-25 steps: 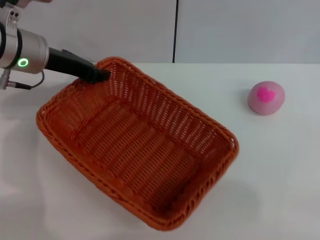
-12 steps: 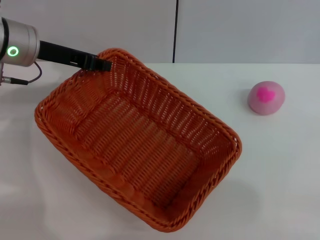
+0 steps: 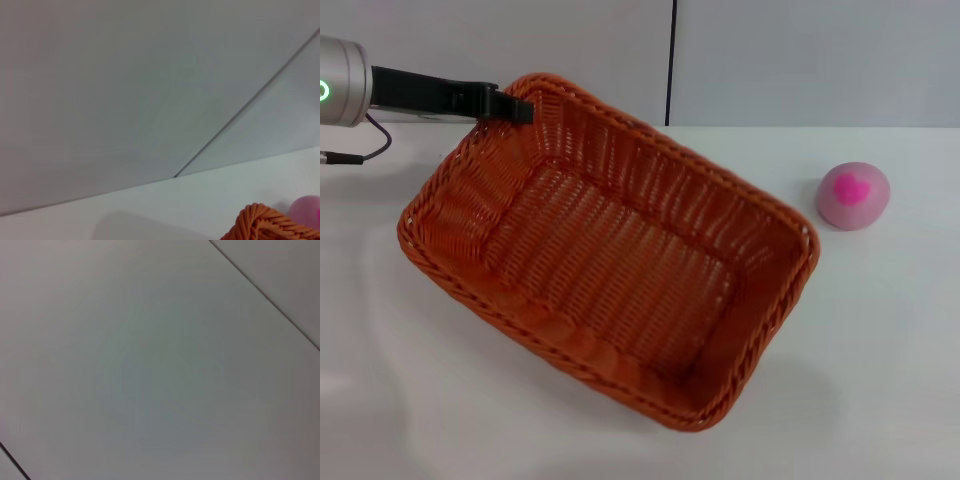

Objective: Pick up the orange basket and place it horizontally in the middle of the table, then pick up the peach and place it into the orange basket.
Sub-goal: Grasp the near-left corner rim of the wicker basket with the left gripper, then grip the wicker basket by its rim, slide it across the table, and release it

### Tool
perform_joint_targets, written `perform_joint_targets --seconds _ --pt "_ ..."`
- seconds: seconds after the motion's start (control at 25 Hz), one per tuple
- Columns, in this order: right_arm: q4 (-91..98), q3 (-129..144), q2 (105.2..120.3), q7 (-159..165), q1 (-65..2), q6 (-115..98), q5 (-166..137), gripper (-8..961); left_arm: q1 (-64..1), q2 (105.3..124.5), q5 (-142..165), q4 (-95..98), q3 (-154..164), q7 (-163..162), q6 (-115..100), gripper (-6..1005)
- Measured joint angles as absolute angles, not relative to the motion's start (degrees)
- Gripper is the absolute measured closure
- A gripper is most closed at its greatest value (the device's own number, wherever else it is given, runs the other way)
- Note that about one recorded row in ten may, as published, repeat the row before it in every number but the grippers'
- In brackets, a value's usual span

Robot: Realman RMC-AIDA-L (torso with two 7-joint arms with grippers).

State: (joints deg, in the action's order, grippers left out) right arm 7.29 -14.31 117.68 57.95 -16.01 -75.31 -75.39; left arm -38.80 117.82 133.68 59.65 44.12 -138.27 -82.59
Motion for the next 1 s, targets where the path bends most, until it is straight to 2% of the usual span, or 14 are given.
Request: perform_joint_targets --seconds 0.28,0.6,1.0 --pt "7.5 -14.3 117.68 58.0 -16.1 -75.3 -75.4 290 -38.2 117.47 131.0 59.2 41.8 -140.4 -84.5 824" --pt "7.6 -13.5 117.68 58.1 -16.4 -75.3 -75.4 293 -36.9 117.91 123.6 55.7 37.8 -140.5 -84.5 825" --pt "7.8 -13.0 117.63 58.1 -16.5 -74.1 -75.4 296 -31.4 118.09 114.7 45.3 37.8 -135.3 -75.8 820"
